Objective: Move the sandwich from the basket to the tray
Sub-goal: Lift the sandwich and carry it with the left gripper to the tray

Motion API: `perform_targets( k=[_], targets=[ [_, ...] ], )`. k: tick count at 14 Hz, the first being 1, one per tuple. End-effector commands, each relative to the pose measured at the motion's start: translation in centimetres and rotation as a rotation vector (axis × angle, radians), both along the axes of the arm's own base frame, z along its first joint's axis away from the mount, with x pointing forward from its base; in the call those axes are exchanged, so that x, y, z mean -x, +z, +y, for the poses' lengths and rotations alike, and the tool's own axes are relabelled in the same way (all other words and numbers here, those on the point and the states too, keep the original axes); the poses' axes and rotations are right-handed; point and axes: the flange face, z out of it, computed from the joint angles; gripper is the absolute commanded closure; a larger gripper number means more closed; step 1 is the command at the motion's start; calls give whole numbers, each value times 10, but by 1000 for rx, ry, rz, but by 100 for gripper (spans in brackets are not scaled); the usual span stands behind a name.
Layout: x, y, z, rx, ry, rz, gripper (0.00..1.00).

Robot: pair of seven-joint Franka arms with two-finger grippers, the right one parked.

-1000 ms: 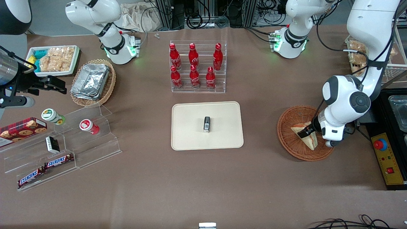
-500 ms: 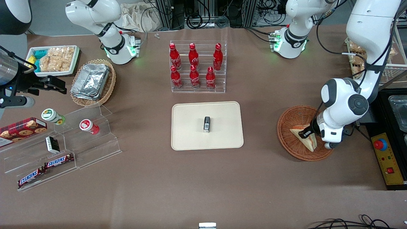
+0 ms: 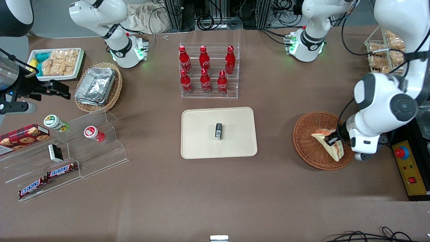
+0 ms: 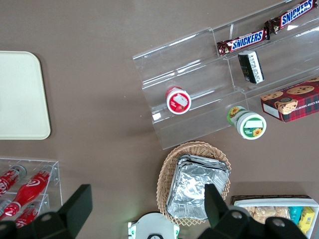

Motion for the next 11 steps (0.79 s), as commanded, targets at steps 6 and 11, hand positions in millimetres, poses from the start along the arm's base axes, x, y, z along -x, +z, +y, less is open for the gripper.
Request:
perform_targets(
  k=[6,11],
  targets=[
    [18,92,-195,50,-370,-17,100],
    [52,-69,-321,-65,-666,81,100]
  ],
)
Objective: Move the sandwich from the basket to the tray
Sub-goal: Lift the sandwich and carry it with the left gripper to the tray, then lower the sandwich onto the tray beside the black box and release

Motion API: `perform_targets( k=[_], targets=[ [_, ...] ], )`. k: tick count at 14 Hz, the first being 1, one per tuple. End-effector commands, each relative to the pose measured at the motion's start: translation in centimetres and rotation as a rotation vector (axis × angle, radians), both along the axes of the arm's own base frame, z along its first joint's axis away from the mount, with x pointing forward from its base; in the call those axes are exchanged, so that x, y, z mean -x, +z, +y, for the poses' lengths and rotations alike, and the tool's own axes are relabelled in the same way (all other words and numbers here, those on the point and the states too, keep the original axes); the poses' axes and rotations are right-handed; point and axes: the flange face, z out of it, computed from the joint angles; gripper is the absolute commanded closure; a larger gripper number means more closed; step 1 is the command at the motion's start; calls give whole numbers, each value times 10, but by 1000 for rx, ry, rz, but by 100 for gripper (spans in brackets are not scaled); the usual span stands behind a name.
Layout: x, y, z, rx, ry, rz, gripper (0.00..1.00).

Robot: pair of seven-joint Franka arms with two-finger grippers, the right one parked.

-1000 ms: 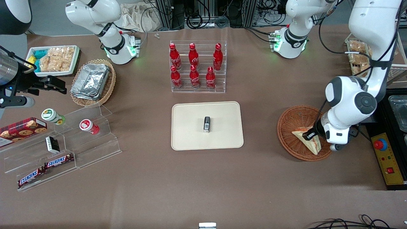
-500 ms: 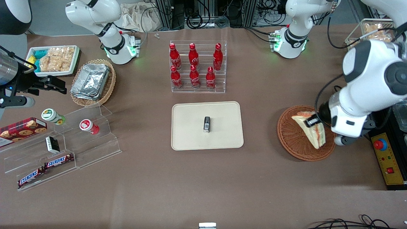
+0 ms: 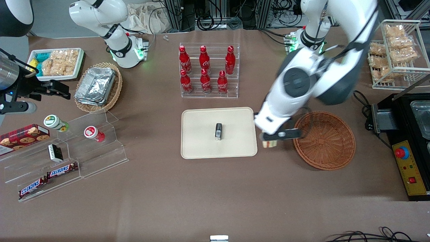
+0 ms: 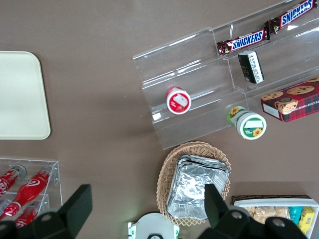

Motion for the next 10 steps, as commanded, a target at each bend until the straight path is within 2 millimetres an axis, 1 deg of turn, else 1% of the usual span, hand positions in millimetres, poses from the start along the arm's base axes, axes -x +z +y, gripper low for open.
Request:
perform_targets(
  k=[1,3,4,5,7,8,9,10],
  targets=[
    [-4,-85,-31,-12,-85,46,100],
    [-5,-122,-36,6,-87,73,100],
    [-4,-135,-37,13,-86,81,100],
    [-3,-145,-39,15,-87,92,100],
    [-4,-158,-42,31,-84,92,100],
    [-4,-165,-42,36,-80,94,98],
    [-4,-170,-43,40,-76,96,84],
    [0,-171,-48,40,-82,95,58]
  ],
)
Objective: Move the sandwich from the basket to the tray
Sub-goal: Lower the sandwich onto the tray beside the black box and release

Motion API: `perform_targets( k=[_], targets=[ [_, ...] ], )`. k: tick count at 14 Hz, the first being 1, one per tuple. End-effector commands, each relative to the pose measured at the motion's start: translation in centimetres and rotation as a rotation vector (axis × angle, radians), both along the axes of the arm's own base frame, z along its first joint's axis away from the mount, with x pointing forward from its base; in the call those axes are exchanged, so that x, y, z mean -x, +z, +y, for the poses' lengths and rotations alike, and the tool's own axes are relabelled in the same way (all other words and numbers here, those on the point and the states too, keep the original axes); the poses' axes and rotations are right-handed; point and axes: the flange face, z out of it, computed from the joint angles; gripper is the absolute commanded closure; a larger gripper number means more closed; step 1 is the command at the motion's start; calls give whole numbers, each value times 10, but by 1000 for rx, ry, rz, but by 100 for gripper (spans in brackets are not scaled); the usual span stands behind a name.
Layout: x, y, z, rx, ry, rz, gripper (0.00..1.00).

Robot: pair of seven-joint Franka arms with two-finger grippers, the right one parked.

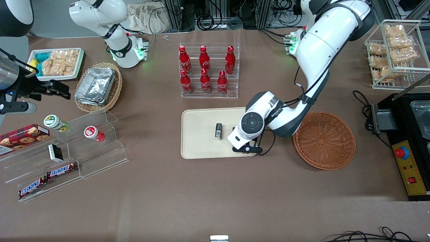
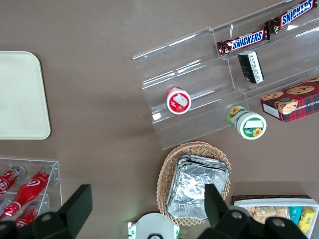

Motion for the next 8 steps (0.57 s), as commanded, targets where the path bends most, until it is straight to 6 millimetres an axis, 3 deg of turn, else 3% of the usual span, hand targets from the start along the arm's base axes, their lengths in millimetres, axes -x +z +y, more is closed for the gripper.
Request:
perform_targets(
  k=[1,2,5,8],
  targets=[
    [1,-2,-11,6,-15,-15,13],
    [1,-2,-11,5,-16,-14,0],
    [-6,17,-6,14,7,-27,0],
    [-24,81,11,40,42,-120,0]
  ],
)
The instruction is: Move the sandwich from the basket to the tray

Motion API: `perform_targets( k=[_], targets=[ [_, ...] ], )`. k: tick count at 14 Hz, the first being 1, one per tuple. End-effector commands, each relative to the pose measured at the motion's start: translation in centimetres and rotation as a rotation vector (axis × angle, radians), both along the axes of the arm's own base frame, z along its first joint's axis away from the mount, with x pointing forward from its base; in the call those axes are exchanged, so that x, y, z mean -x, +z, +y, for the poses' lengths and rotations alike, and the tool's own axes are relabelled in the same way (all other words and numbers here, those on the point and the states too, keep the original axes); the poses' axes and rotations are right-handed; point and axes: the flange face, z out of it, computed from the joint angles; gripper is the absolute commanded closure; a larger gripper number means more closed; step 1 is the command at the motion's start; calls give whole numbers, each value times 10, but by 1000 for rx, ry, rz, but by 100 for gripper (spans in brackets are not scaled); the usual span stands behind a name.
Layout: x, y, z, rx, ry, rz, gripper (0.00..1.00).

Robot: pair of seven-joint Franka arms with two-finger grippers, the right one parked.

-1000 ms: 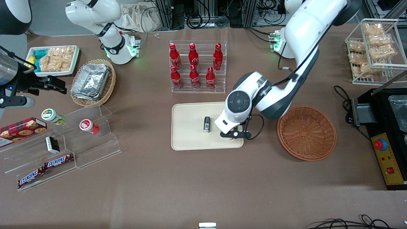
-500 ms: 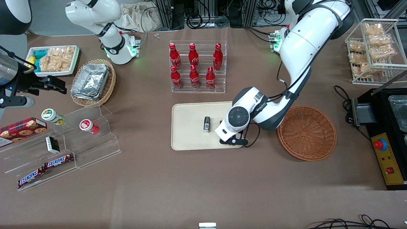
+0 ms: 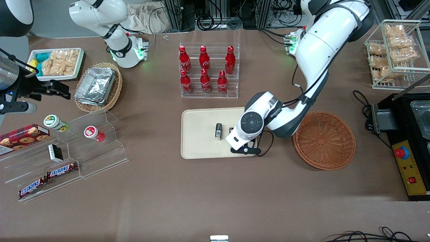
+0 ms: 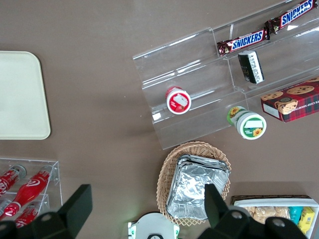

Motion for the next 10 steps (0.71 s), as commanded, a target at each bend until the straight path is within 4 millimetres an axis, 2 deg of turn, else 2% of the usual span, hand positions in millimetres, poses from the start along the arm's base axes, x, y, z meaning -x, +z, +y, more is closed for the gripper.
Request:
perform_targets(
  k=[1,2,4,5,6,8,10],
  targets=[
    [-14,86,26,-4,38,-104,0],
    [-15,116,43,-30,44,-115,0],
    [-24,167,95,-49,114,-114,0],
    [-23,195,112,-18,124,-115,0],
    [-24,217,138,13,116,-105,0],
    [-24,248,190,37,78,-71,0],
    [-21,264,230,23,45,-76,0]
  ],
)
